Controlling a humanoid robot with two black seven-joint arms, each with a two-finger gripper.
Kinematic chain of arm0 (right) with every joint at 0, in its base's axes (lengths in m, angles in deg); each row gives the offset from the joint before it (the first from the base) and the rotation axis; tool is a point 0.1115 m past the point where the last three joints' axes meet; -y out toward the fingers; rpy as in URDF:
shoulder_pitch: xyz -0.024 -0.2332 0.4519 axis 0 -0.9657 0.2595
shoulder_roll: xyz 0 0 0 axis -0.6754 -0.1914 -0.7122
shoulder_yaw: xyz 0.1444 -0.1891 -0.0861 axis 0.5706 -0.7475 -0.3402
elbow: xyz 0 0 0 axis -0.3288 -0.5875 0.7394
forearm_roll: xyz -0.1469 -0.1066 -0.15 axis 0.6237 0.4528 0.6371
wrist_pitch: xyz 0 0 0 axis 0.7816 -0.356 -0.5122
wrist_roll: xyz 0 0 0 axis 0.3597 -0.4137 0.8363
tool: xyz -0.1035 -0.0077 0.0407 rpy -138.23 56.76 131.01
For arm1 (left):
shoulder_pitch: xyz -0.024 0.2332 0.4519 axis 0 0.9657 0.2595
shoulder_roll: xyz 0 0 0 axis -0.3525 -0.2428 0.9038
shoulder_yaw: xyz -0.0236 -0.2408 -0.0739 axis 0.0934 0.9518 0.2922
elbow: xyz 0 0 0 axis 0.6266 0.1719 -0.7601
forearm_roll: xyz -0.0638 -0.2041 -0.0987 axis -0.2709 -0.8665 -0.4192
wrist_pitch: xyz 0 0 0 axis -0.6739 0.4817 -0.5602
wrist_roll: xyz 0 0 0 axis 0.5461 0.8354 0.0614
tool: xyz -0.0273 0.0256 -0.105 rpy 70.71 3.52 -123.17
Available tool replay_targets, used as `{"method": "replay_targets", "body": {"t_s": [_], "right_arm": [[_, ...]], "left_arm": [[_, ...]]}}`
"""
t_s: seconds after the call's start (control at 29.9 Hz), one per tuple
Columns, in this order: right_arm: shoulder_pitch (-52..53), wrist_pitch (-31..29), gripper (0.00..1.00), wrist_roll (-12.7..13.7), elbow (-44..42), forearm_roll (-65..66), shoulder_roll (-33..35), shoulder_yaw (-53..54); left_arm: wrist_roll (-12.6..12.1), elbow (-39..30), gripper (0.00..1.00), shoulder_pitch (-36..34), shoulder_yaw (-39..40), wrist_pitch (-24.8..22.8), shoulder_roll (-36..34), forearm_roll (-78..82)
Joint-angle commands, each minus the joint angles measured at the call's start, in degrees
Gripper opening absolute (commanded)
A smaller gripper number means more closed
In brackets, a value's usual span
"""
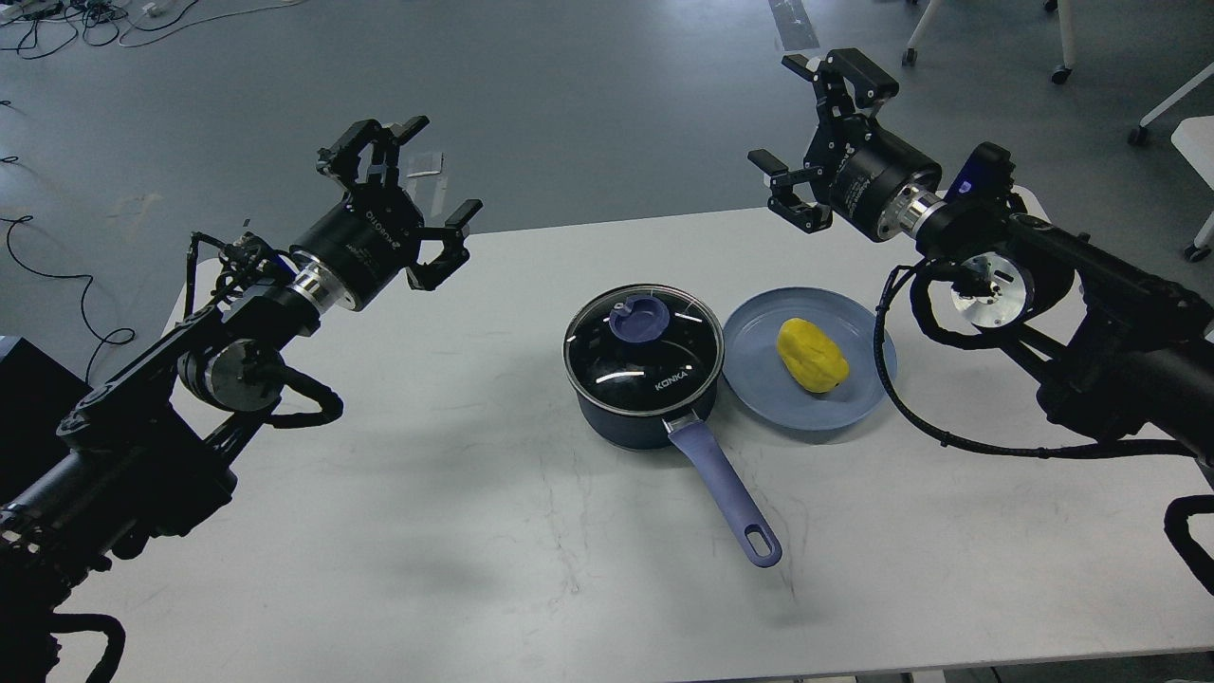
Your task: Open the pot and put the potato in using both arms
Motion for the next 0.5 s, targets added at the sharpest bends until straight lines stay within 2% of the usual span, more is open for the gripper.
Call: {"method": "replay_targets", "body": {"t_s": [0.0,0.47], "right_arm": [[0.18,0.83,1.00,-0.01,0.06,0.08,-0.01,-0.08],[0.70,2.85,1.00,-0.01,0.50,0.00,-0.01,0.01]], "left_arm": [[-0.10,-0.04,0.98,0.05,-0.11,-0.08,0.10,0.06],[-0.10,-0.13,0.98,-0.22,0.06,-0.25,0.19,0.06]]}}
